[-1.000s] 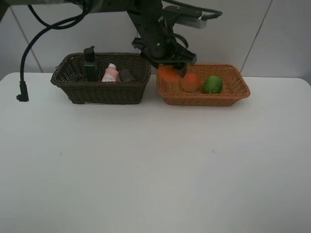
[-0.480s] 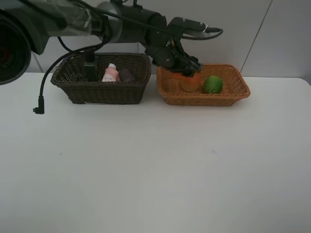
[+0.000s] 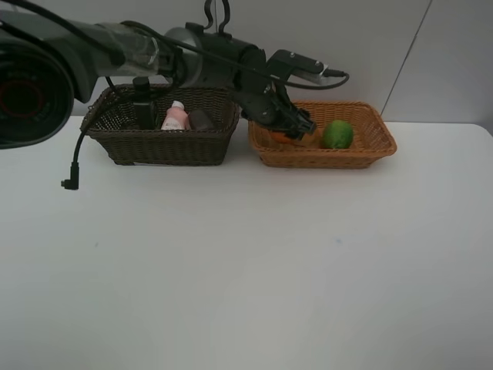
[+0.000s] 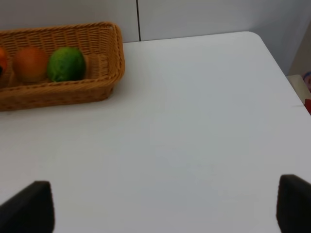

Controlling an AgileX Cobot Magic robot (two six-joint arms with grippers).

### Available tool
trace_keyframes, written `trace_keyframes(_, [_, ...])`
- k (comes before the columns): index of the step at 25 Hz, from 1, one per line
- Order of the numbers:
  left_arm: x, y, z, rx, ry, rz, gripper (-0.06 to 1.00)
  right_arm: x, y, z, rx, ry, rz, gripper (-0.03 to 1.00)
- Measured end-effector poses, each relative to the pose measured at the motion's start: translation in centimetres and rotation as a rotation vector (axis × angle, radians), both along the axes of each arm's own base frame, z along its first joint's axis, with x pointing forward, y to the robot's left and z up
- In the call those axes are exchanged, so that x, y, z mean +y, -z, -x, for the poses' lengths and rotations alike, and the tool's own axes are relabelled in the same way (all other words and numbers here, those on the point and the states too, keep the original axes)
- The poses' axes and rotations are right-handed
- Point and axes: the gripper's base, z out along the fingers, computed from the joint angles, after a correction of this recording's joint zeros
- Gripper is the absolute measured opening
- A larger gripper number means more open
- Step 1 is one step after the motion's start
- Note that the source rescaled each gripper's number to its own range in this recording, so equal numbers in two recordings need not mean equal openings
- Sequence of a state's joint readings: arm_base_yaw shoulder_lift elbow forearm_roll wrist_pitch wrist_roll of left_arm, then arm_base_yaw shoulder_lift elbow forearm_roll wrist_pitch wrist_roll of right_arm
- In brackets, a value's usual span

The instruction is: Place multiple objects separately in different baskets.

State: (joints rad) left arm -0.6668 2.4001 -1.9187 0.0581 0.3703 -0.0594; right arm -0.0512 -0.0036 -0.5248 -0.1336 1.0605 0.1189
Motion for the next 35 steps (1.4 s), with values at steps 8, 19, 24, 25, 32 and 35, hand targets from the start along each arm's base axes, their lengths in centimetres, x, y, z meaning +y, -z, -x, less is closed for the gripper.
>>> trace_keyframes(8, [0.0, 0.0, 0.0, -0.011, 0.033, -0.026, 0.97, 0.0, 0.0, 0.0, 0.000, 0.000, 0.000, 0.97])
trace_keyframes(19, [0.1, -0.6, 0.1, -0.018, 0.034, -0.022, 1.00, 0.0, 0.0, 0.0, 0.000, 0.000, 0.000, 0.97])
trace_keyframes(24, [0.7, -4.6, 0.8, -0.013, 0.028, -0.024, 1.00, 0.0, 0.0, 0.0, 0.000, 0.000, 0.000, 0.97])
trace_keyframes(25, [0.9, -5.5, 1.1, -0.005, 0.026, -0.031, 1.00, 0.0, 0.0, 0.0, 0.000, 0.000, 0.000, 0.97])
trace_keyframes(32, [4.9, -12.2, 3.6, 0.020, -0.006, -0.085, 1.00, 0.0, 0.0, 0.0, 0.000, 0.000, 0.000, 0.97])
trace_keyframes(35, [8.1, -13.9, 5.1, 0.034, -0.051, -0.090, 1.00, 0.0, 0.0, 0.0, 0.000, 0.000, 0.000, 0.97])
